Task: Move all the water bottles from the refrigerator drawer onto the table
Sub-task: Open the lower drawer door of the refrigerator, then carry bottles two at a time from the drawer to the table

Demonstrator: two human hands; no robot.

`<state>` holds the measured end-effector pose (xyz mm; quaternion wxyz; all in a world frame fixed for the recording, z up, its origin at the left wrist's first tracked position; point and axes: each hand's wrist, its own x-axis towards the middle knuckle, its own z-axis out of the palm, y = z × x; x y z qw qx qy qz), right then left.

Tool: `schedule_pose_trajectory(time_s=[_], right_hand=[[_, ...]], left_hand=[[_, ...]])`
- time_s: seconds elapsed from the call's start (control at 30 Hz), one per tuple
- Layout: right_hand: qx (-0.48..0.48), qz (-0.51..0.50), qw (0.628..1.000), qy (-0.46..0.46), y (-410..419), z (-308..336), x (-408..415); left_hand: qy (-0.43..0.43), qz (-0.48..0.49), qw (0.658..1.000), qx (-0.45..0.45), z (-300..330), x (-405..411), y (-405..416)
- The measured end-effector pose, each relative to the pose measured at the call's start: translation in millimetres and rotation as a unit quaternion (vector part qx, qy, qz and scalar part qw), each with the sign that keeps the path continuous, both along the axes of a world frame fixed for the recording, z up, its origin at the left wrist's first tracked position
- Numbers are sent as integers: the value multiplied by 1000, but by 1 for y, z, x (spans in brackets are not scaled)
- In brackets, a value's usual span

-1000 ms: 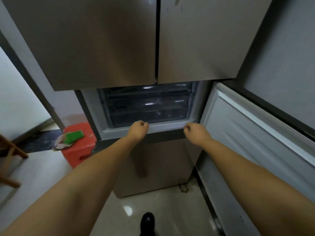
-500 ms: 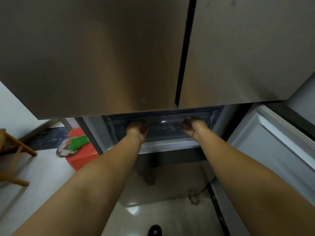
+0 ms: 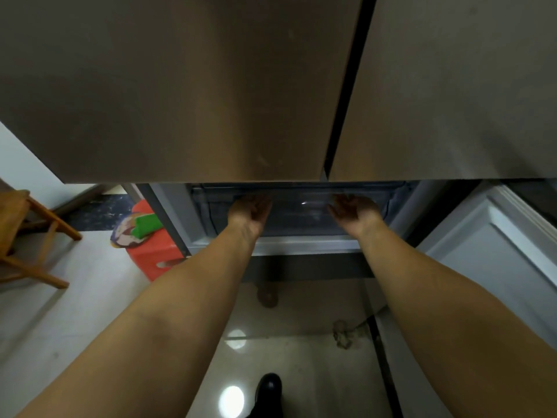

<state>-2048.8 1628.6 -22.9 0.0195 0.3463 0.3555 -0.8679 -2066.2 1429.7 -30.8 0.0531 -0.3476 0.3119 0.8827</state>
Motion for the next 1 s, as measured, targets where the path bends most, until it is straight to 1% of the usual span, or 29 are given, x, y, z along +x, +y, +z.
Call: schedule_pose_trajectory(time_s=[0.03, 0.23, 0.37, 0.43, 0.67, 0.77, 1.0], right_hand=[[-18, -11, 1000, 0, 0, -1, 1], [-15, -27, 1000, -1, -2, -8, 10], [-19, -16, 1000, -5, -2, -5, 28], [-20, -27, 999, -14, -4, -4, 40], [48, -2, 998, -46, -5, -5, 100], [74, 13, 996, -49, -1, -8, 130], [76, 23, 994, -76, 2, -18, 190]], left_hand=[[0, -2, 1000, -6, 0, 1, 0], [-5, -14, 1000, -16, 3, 24, -1], [-6, -13, 1000, -28, 7, 43, -2], [-4, -6, 1000, -26, 5, 54, -3], [-2, -1, 1000, -14, 4, 118, 4], [-9, 22, 1000, -9, 8, 156, 10], [-50, 54, 997, 6, 8, 223, 19]])
